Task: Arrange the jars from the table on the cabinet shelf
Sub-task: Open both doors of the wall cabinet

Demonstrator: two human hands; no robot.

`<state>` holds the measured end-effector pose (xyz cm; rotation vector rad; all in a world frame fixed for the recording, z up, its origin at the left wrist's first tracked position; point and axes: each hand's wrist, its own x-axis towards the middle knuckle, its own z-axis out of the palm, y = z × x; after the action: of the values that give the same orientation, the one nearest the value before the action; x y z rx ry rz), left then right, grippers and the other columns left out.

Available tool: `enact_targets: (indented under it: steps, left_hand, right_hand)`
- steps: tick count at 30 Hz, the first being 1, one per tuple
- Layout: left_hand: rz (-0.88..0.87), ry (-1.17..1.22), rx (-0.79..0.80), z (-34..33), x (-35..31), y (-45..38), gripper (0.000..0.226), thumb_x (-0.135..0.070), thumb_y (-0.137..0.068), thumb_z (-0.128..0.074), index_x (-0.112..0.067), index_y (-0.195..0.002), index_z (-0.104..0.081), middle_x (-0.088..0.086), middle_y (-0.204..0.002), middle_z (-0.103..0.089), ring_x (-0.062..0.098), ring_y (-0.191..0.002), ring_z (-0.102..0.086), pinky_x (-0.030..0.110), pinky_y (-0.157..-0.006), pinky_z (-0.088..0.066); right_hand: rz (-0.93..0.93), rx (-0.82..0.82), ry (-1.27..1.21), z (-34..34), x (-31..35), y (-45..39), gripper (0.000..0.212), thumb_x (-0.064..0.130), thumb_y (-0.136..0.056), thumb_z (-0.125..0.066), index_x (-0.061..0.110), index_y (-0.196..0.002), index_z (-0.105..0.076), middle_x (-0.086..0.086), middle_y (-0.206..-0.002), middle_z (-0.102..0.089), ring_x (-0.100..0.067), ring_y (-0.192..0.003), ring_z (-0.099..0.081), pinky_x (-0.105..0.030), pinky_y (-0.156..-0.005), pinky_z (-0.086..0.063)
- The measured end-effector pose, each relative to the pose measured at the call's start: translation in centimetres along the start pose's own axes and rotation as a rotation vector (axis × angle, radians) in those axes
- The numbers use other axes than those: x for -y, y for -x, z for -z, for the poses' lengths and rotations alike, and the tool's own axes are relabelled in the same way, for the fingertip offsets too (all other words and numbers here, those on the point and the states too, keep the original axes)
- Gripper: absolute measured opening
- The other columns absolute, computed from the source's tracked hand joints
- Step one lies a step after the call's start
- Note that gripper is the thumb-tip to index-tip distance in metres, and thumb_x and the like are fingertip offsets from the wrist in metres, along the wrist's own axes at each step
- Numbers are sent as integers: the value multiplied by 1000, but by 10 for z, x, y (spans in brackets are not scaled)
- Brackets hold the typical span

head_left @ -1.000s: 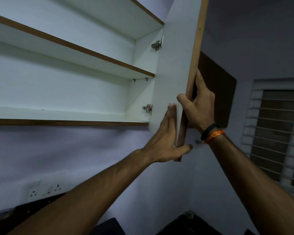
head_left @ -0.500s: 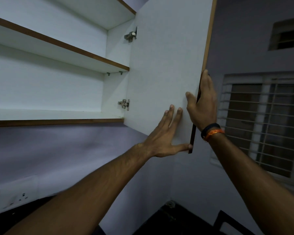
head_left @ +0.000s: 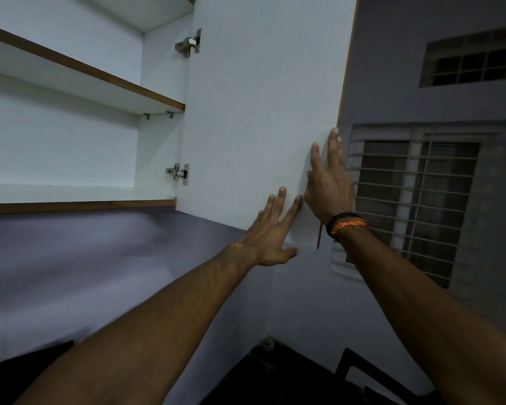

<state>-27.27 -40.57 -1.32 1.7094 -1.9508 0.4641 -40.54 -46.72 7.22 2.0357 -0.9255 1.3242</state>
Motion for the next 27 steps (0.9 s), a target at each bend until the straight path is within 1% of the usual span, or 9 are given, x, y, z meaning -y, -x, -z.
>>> enact_targets:
  steps: [1, 3, 5, 6, 13, 20, 22, 25, 27]
  left_hand:
    - [3, -6, 16, -2, 1, -3, 119, -46, -84, -72, -31, -156, 21, 6, -160, 37, 34, -151, 23, 59, -122, -17]
    - [11, -19, 63, -6, 3, -8, 117, -45, -85, -72, -32, -156, 20, 6, -160, 38, 34, -151, 23, 59, -121, -19]
    - [21, -31, 112, -10, 5, -12, 117, -44, -85, -72, -32, -156, 20, 7, -159, 39, 35, -151, 23, 60, -120, -20]
    - [23, -41, 125, -12, 6, -13, 118, -43, -85, -73, -32, -156, 21, 7, -158, 40, 36, -150, 23, 61, -120, -20]
    - [15, -28, 117, -21, 16, -17, 120, -34, -83, -75, -35, -154, 22, 2, -157, 43, 32, -149, 28, 61, -118, -26]
    - [23, -57, 157, -15, 19, -18, 124, -30, -81, -76, -39, -152, 25, -1, -156, 44, 29, -150, 28, 53, -109, -43]
    - [9, -94, 155, -13, 20, -18, 123, -30, -82, -76, -37, -153, 25, 2, -158, 41, 31, -151, 23, 52, -113, -38]
    - [-16, -144, 140, -7, 24, -12, 119, -32, -84, -74, -31, -155, 21, 8, -162, 33, 35, -152, 17, 54, -123, -20]
    - [-15, -167, 119, -3, 30, -3, 117, -32, -84, -72, -28, -156, 19, 9, -163, 28, 35, -153, 14, 54, -124, -12]
  right_hand:
    - [1, 23, 30, -2, -2, 1, 69, 3, -94, -55, 7, -156, -25, -21, -166, 4, -36, -154, -2, -36, -105, -46]
    - [0, 77, 82, -7, -6, 2, 69, 12, -94, -54, 7, -156, -24, -22, -166, 3, -37, -154, 2, -46, -122, -27]
    - [-1, 130, 124, -11, -8, 4, 73, 17, -93, -53, 7, -158, -20, -23, -166, 3, -36, -154, 6, -49, -126, -9]
    - [1, 147, 137, -12, -7, 5, 75, 17, -93, -53, 6, -158, -17, -24, -165, 4, -36, -154, 7, -49, -126, -5]
    - [27, 181, 199, -20, -4, 9, 77, 15, -94, -45, -2, -157, -5, -28, -164, 8, -39, -153, 10, -50, -126, -4]
    - [34, 214, 213, -17, -4, 8, 81, 17, -96, -50, -1, -158, -1, -26, -164, 11, -38, -153, 12, -49, -126, -4]
    - [26, 217, 217, -14, -2, 8, 81, 18, -96, -50, -1, -157, -2, -26, -164, 11, -37, -153, 12, -49, -126, -2]
    - [35, 210, 233, -13, 7, 7, 79, 24, -96, -48, -2, -157, -6, -26, -165, 6, -38, -154, 9, -52, -125, -1]
    - [44, 193, 185, -13, 18, 10, 76, 22, -94, -47, -1, -157, -11, -25, -165, 0, -37, -154, 4, -52, -125, -1]
